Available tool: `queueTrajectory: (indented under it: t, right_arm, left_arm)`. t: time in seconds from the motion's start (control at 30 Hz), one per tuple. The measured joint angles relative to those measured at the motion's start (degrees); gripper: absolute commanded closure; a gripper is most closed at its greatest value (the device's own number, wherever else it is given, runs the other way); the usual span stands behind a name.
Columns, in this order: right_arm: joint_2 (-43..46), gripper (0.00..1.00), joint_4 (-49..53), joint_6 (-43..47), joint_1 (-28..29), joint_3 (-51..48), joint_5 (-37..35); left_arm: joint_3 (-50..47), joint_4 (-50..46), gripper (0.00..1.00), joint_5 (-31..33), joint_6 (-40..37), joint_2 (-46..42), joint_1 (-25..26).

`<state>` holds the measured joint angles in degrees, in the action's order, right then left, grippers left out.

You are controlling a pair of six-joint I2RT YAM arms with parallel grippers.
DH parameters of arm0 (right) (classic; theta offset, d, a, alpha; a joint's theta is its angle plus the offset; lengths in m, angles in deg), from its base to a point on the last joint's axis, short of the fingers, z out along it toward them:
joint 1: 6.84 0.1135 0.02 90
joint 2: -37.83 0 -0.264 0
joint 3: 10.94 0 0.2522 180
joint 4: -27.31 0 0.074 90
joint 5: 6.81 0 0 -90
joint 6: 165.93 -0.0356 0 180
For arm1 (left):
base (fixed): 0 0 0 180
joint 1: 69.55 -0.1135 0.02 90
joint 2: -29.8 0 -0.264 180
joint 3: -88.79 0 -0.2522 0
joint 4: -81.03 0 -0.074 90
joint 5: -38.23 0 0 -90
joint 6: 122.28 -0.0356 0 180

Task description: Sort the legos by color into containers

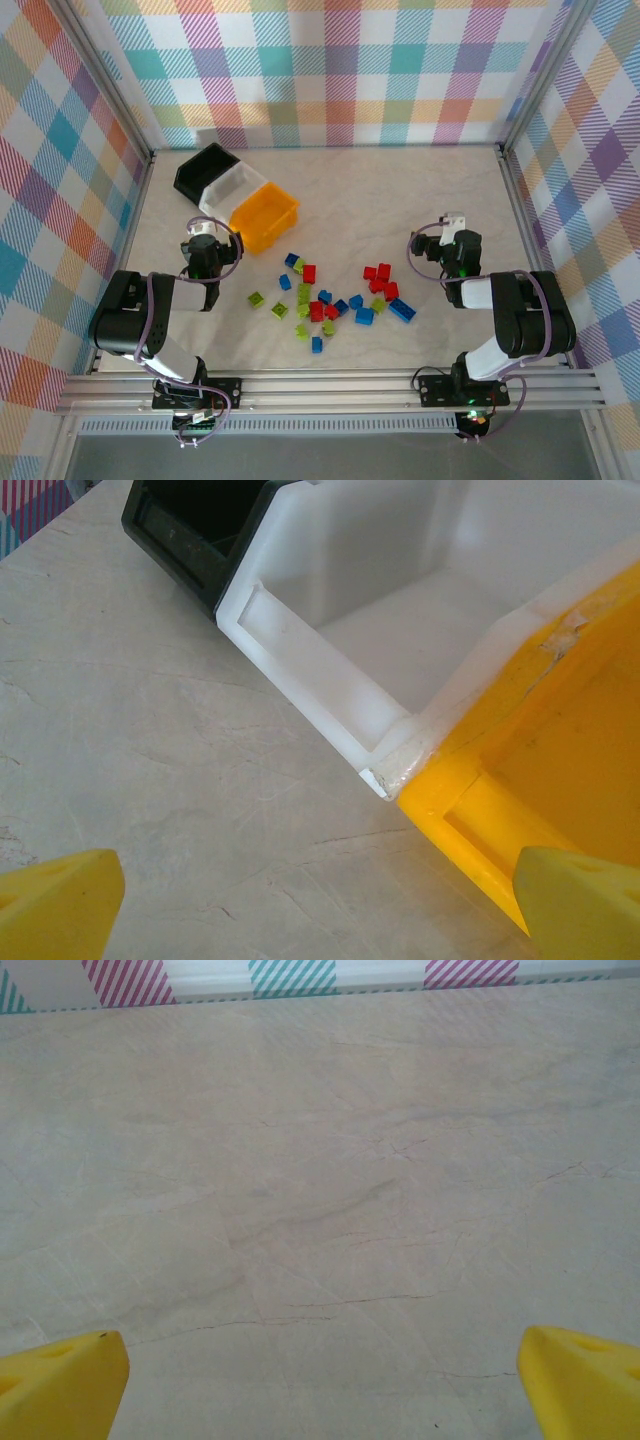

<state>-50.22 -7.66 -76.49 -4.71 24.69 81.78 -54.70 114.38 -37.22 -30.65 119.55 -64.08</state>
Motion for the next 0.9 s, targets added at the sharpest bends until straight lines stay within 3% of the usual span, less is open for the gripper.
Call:
queueTrajectory:
  t: [0.23,0.47,0.7,0.9]
  right_arm:
    - [6.4,0.0,8.4,0.0,-0.3,1.7,-0.3]
    - [15.0,0.0,23.7,-5.7,-0.2,7.8,-5.1]
    - [15.1,0.0,39.1,-11.3,0.1,15.7,-10.0]
    - [16.6,0.0,42.6,-19.8,0.2,18.3,-13.2]
  left_arm:
    - [0.8,-7.0,0.0,0.6,0.1,-6.5,0.0]
    - [0.5,-9.8,0.0,5.2,2.4,-16.5,0.0]
    - [0.9,-15.6,0.0,11.9,14.5,-24.3,-0.9]
    - [4.8,-22.4,0.0,8.4,26.9,-26.5,-5.0]
